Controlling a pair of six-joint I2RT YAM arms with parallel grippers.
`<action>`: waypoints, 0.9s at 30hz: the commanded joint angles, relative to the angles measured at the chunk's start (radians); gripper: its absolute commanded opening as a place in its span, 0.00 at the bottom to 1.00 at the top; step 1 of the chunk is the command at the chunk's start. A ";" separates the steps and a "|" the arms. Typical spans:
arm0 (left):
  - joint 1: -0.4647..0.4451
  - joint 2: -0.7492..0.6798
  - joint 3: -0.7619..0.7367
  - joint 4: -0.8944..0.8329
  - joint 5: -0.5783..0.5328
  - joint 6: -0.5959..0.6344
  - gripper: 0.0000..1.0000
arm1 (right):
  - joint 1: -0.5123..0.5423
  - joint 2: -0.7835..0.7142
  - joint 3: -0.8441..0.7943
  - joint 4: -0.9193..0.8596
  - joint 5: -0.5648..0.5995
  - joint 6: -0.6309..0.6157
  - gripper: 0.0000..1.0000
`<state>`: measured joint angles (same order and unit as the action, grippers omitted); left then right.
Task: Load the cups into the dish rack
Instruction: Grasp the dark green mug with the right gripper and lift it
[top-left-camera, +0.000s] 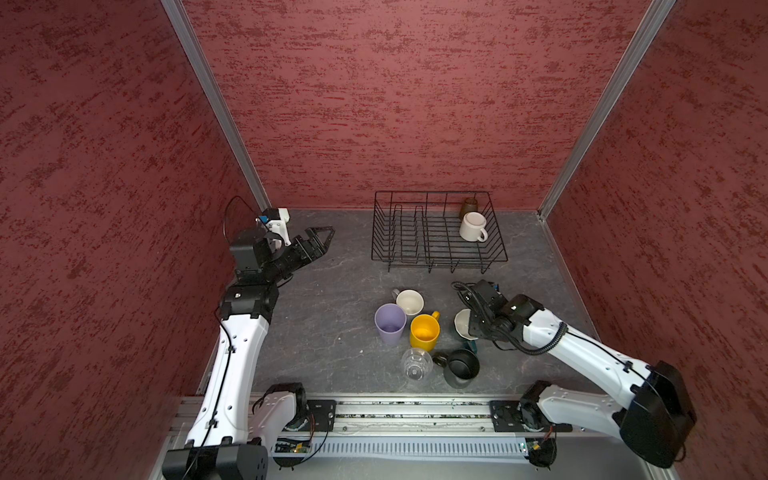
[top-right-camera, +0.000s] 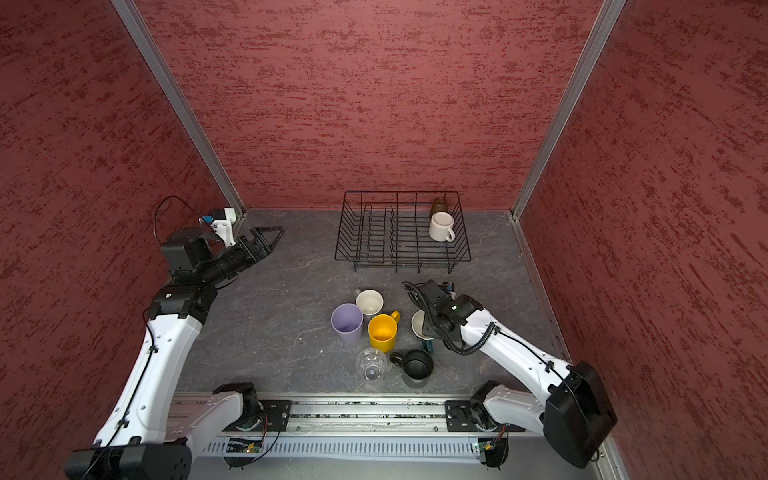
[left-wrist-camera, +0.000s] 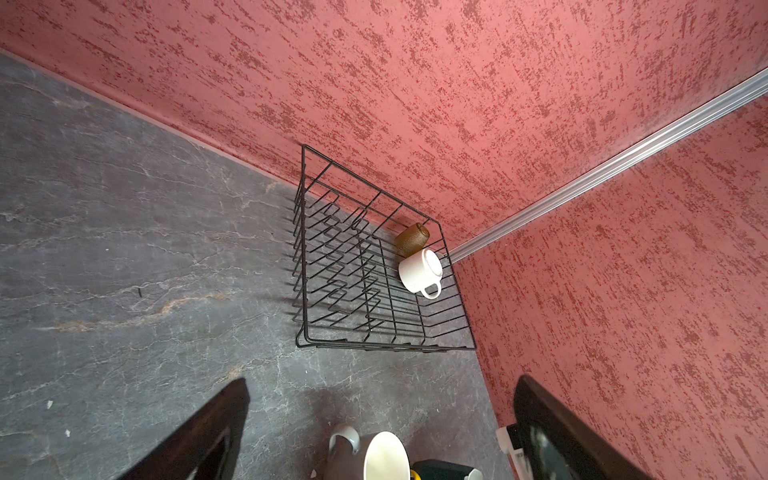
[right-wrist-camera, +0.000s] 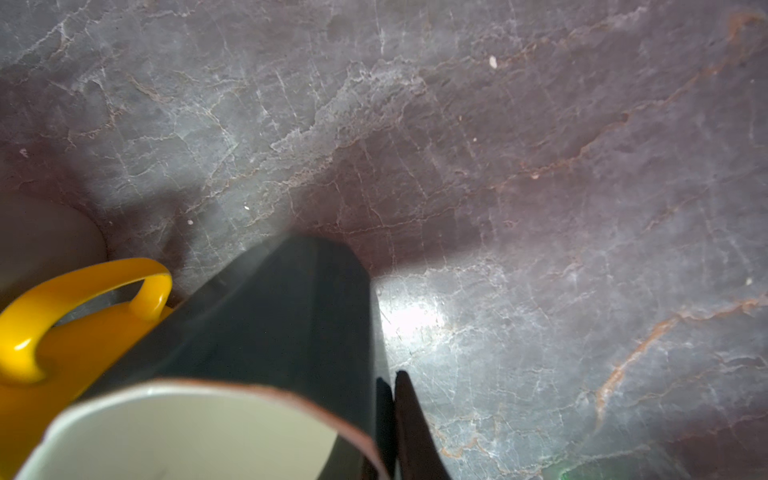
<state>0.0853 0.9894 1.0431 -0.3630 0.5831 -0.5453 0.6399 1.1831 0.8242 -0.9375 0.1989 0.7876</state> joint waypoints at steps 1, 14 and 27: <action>0.016 -0.006 -0.010 0.024 0.017 -0.002 1.00 | 0.006 -0.009 0.065 -0.020 0.063 -0.008 0.00; 0.029 -0.005 -0.020 0.063 0.053 -0.038 1.00 | -0.007 -0.090 0.329 -0.194 0.158 -0.071 0.00; 0.038 0.084 -0.057 0.323 0.359 -0.227 0.96 | -0.025 -0.082 0.498 0.114 -0.130 -0.147 0.00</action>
<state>0.1173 1.0534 1.0096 -0.1810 0.8158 -0.7002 0.6247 1.0779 1.2766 -1.0164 0.1829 0.6575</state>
